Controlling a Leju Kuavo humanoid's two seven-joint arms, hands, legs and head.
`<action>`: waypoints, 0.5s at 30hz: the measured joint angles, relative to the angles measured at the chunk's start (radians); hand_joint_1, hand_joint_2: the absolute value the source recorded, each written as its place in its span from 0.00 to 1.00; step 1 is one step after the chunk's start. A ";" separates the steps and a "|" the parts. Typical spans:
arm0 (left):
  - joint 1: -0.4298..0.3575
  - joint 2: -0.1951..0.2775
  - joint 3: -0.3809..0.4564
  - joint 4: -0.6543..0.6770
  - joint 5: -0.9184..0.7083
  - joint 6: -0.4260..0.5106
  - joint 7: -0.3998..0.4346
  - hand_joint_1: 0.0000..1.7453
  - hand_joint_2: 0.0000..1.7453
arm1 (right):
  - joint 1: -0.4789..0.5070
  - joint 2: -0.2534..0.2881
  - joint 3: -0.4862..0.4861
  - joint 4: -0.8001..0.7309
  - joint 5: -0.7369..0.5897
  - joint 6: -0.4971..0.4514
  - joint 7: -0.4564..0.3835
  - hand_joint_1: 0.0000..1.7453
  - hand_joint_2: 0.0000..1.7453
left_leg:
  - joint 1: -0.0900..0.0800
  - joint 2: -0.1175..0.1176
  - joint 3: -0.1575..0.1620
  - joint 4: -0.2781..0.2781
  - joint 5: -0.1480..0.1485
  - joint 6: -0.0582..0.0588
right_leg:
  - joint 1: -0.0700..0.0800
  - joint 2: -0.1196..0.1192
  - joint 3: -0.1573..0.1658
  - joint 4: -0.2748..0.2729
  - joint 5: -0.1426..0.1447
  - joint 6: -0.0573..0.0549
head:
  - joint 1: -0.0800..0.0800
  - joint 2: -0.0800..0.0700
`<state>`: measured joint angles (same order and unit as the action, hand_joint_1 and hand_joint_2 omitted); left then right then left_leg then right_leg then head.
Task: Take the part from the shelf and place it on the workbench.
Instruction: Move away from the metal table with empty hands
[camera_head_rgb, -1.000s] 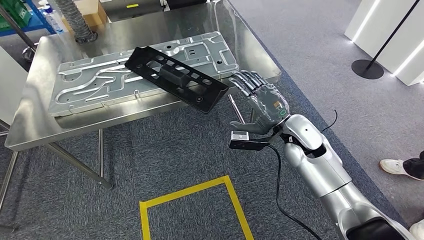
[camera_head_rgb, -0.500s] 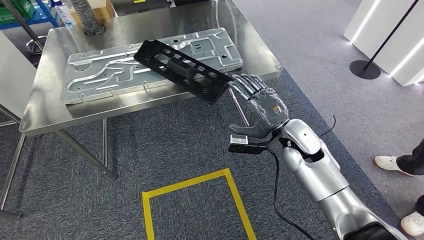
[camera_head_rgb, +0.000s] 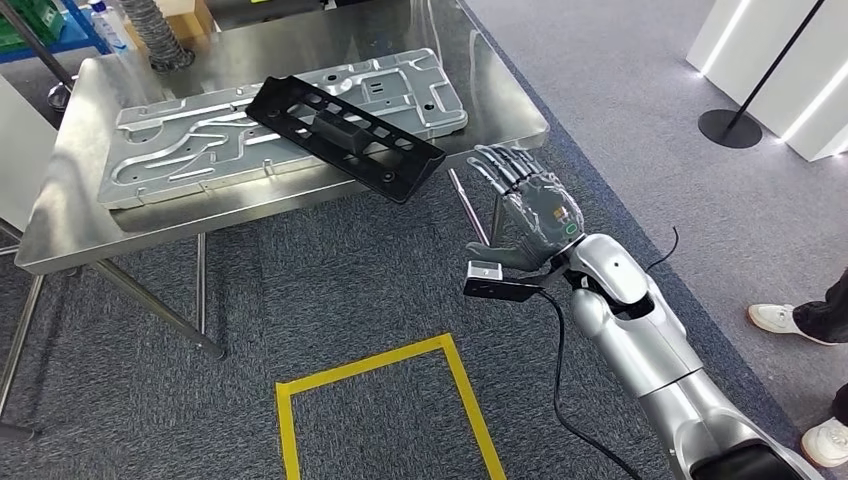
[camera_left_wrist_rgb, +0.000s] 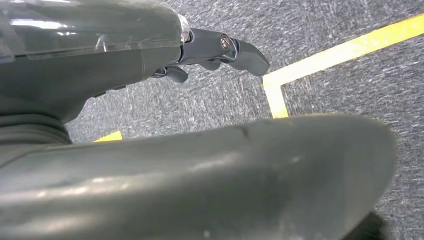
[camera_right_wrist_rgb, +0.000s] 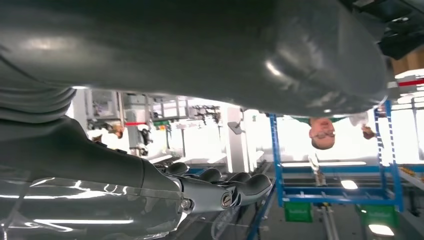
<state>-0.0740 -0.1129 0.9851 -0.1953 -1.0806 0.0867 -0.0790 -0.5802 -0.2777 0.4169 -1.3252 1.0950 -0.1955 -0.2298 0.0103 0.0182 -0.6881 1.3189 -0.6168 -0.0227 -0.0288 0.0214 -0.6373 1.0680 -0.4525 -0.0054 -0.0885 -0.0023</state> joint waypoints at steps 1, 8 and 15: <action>0.001 0.000 0.000 0.000 0.002 -0.002 0.002 0.00 0.00 | 0.004 0.000 -0.002 0.000 -0.002 -0.001 -0.001 0.00 0.00 | 0.000 -0.002 -0.001 0.003 0.008 0.004 | 0.002 0.001 0.000 0.000 0.001 -0.001 | 0.000 0.000; -0.003 0.001 0.000 0.000 0.001 -0.008 0.013 0.00 0.00 | 0.017 0.000 -0.021 -0.008 -0.003 -0.004 0.000 0.00 0.00 | -0.026 -0.011 0.139 -0.293 0.140 0.036 | -0.003 0.003 -0.008 -0.020 0.030 0.022 | 0.000 0.000; -0.003 0.002 0.000 0.000 -0.007 -0.014 0.011 0.00 0.00 | 0.041 0.018 -0.038 -0.010 -0.002 -0.004 0.004 0.00 0.00 | -0.027 0.004 0.109 -0.353 0.213 0.057 | 0.012 -0.006 -0.082 0.202 -0.139 0.034 | 0.000 0.000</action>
<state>-0.0771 -0.1114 0.9854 -0.1957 -1.0878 0.0722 -0.0682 -0.5393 -0.2595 0.3789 -1.3353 1.0927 -0.1995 -0.2261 -0.0170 0.0226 -0.5786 0.9654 -0.4039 0.0342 -0.0171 0.0153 -0.7196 1.2695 -0.5910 0.0288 -0.0884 -0.0023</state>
